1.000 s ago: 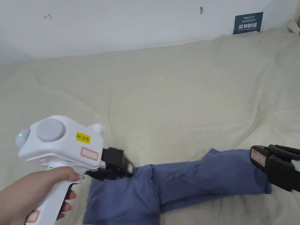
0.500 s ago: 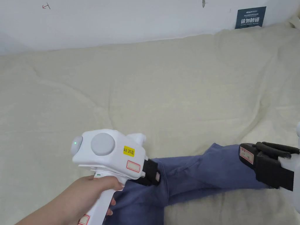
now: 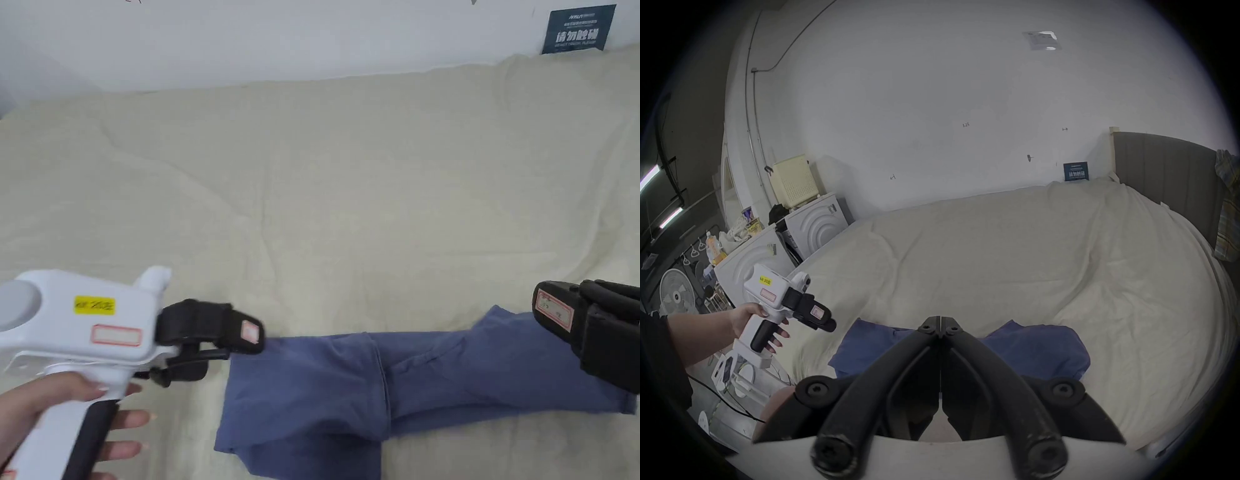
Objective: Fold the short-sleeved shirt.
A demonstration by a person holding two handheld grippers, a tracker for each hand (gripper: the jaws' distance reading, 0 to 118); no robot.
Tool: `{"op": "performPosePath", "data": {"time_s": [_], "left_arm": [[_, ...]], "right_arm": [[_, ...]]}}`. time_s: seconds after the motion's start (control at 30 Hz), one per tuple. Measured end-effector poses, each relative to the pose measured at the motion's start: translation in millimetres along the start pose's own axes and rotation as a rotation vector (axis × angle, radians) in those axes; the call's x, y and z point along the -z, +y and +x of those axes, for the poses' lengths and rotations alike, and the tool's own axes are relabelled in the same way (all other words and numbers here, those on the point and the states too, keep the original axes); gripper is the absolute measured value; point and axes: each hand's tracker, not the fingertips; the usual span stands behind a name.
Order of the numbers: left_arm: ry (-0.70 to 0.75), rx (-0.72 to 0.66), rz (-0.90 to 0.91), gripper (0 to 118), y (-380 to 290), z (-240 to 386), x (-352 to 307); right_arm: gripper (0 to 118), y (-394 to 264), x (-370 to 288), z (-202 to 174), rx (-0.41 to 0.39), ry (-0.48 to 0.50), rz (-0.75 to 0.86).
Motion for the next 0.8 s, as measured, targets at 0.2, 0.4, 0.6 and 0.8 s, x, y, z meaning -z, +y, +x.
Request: {"op": "performPosePath", "data": {"time_s": [0.2, 0.4, 0.6, 0.8], "left_arm": [[-0.282, -0.237, -0.056, 118, -27, -75, 25], [-0.495, -0.308, -0.066, 118, -22, -57, 62], [-0.321, -0.15, -0.11, 89, -20, -14, 70], [0.02, -0.092, -0.06, 13, -20, -13, 49]], "right_arm": [[0, 5, 5, -1, 0.13, 0.039, -0.053], [0, 14, 2, -12, 0.119, 0.027, -0.043], [0, 14, 7, -14, 0.074, 0.017, -0.052], [0, 10, 8, -10, 0.092, 0.004, -0.097]]}}
